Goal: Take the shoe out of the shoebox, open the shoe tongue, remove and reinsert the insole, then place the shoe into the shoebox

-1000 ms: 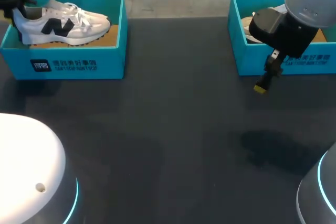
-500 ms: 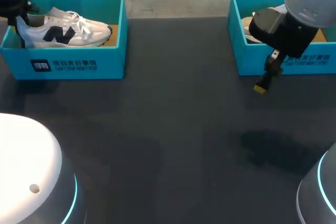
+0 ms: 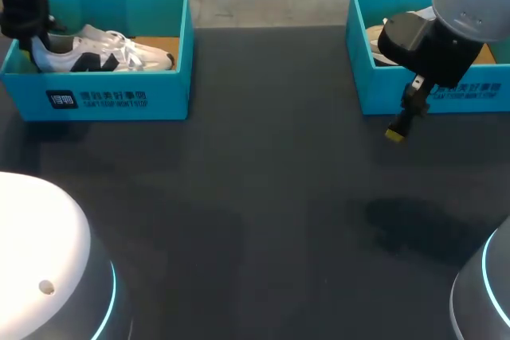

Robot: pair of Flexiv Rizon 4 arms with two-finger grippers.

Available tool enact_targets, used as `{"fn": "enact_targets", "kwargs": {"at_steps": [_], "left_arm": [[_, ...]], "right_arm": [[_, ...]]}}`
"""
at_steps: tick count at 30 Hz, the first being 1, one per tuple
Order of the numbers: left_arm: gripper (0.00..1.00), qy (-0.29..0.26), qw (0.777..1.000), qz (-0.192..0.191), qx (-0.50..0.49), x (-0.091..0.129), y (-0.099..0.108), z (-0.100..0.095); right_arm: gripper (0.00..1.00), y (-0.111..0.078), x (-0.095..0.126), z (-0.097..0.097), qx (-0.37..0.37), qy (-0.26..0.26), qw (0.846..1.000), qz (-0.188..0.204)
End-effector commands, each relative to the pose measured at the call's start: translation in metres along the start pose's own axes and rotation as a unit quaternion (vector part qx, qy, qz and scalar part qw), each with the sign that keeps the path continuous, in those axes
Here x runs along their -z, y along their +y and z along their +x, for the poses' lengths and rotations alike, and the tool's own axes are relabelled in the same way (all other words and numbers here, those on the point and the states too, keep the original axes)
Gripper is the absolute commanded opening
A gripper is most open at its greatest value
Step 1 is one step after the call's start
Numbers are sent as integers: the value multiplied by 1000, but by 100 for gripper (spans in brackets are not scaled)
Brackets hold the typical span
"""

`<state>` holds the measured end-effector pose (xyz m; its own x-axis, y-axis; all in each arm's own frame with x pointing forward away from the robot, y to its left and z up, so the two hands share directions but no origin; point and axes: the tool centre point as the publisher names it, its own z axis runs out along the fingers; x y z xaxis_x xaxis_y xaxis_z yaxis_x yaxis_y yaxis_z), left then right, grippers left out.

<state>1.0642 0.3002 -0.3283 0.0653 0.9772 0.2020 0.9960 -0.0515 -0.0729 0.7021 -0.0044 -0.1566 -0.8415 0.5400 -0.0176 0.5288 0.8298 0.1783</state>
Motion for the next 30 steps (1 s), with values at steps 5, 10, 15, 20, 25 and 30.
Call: {"fn": "enact_targets", "kwargs": {"at_steps": [5,10,15,20,25,30], "left_arm": [[0,-3,1000,0,-4,-9,1,-4],[0,-4,1000,2,-4,-16,-2,-7],[0,-4,1000,4,-8,-22,-5,-11],[0,-2,1000,3,-11,-26,-6,-13],[0,2,1000,7,-13,-34,-5,-14],[0,6,1000,14,-17,-41,-4,-15]], "right_arm": [[100,2,-1,-1,-1,1,1000,2],[100,2,-1,-1,-1,1,1000,2],[100,2,-1,-1,-1,1,1000,2],[100,2,-1,-1,-1,1,1000,2],[100,2,-1,-1,-1,1,1000,2],[100,2,-1,-1,-1,1,1000,2]]}}
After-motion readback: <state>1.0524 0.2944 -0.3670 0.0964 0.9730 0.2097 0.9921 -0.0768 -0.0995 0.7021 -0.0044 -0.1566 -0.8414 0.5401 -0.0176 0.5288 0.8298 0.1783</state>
